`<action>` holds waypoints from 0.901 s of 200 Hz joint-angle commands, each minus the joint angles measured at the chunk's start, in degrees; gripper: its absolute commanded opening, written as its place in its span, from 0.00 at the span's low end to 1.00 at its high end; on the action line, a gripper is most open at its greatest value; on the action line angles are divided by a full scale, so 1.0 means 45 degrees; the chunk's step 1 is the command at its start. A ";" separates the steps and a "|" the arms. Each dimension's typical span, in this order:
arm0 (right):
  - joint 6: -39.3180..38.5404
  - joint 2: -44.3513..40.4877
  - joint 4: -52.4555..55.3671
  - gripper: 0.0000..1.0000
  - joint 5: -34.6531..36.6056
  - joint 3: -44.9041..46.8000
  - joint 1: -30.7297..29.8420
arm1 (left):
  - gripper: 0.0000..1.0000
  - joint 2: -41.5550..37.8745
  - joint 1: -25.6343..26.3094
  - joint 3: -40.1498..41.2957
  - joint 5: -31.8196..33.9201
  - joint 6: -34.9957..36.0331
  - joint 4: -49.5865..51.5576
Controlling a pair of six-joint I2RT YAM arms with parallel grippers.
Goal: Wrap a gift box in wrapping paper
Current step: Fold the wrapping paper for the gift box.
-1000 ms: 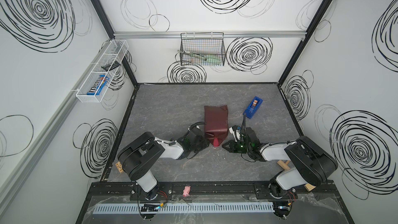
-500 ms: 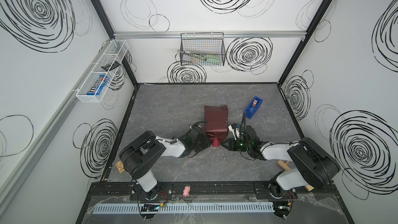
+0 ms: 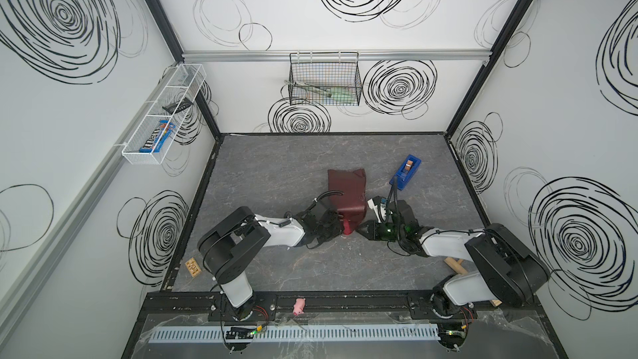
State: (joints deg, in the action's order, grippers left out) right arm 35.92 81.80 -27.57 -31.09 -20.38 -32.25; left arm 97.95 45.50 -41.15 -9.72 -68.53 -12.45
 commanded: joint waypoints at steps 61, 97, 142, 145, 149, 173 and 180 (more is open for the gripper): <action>-0.0384 -0.0704 0.0161 0.15 -0.0376 0.0519 0.0384 | 0.30 0.0596 0.0229 -0.0022 0.0506 -0.0283 0.1254; -0.0444 -0.0844 0.0112 0.16 -0.0414 0.0720 0.0466 | 0.17 0.0596 0.0219 0.0168 0.0488 -0.0267 0.0759; -0.0462 -0.0623 -0.0131 0.17 -0.0566 0.0965 0.0455 | 0.12 0.0708 0.0140 -0.0318 0.0080 0.0617 0.0242; -0.0487 -0.0610 -0.0121 0.17 -0.0563 0.0973 0.0454 | 0.12 0.0693 0.0131 -0.0338 0.0080 0.0678 0.0244; -0.0494 -0.0609 -0.0123 0.17 -0.0570 0.0974 0.0463 | 0.12 0.0667 0.0113 -0.0363 0.0120 0.0749 0.0274; -0.0507 -0.0580 -0.0176 0.17 -0.0571 0.1028 0.0449 | 0.04 0.0395 0.0024 -0.0282 0.0111 0.1152 -0.0032; -0.0507 -0.0570 -0.0199 0.17 -0.0535 0.1033 0.0450 | 0.04 0.0312 -0.0006 -0.0220 0.0074 0.1235 -0.0200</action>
State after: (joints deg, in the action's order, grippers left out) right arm 34.46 78.91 -27.46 -32.97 -16.38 -30.41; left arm 99.39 45.98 -42.02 -9.17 -65.91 -12.56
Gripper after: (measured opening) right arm 0.168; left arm 0.055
